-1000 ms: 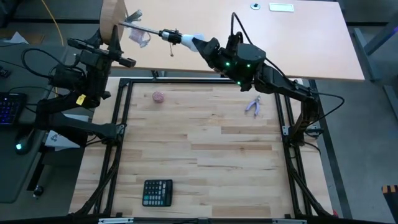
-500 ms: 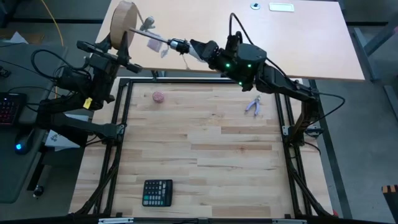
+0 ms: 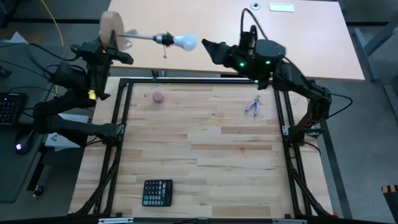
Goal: Screw lightbulb
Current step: Remove the white lightbulb from the brown lamp
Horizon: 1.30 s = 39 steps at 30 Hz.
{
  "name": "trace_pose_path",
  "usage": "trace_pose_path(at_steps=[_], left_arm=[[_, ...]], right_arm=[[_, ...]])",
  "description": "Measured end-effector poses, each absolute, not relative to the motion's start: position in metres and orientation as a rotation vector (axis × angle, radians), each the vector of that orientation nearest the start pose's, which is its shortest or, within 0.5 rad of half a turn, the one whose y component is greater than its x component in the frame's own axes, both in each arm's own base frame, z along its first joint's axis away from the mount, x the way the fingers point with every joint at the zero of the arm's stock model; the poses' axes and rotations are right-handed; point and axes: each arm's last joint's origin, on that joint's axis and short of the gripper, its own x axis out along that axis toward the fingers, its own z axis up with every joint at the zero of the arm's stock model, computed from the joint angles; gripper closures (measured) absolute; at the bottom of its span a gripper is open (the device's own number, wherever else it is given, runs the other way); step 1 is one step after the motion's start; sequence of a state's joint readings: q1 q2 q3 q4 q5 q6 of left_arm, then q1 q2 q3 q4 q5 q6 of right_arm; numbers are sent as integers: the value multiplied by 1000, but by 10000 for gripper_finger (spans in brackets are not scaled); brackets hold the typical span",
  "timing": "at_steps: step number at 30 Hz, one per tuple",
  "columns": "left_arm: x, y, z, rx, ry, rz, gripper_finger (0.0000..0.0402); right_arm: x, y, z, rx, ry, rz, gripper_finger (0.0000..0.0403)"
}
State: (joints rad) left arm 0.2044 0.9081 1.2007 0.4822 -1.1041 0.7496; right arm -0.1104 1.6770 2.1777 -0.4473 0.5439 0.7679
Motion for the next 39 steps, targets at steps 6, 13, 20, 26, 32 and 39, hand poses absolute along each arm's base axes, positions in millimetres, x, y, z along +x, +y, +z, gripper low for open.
trace_pose_path(at_steps=[6, 13, 20, 26, 32, 39], left_arm=[[127, 54, 476, 58, -231, 1307, 286], [132, 56, 449, -158, -167, 1146, 286], [148, 60, 404, -549, -54, 895, 286], [180, 66, 328, -883, -63, 656, 286], [219, 74, 270, -1220, -332, 367, 286], [266, 87, 210, -1358, -157, 346, 286]], right_arm=[[288, -47, 550, 520, -162, -645, 43], [256, -44, 539, 127, 194, -677, 43], [239, -45, 520, 107, 422, -718, 43], [229, -44, 517, 80, 499, -717, 43], [210, -43, 523, 89, 482, -736, 43], [195, -41, 529, 122, 437, -744, 43]])
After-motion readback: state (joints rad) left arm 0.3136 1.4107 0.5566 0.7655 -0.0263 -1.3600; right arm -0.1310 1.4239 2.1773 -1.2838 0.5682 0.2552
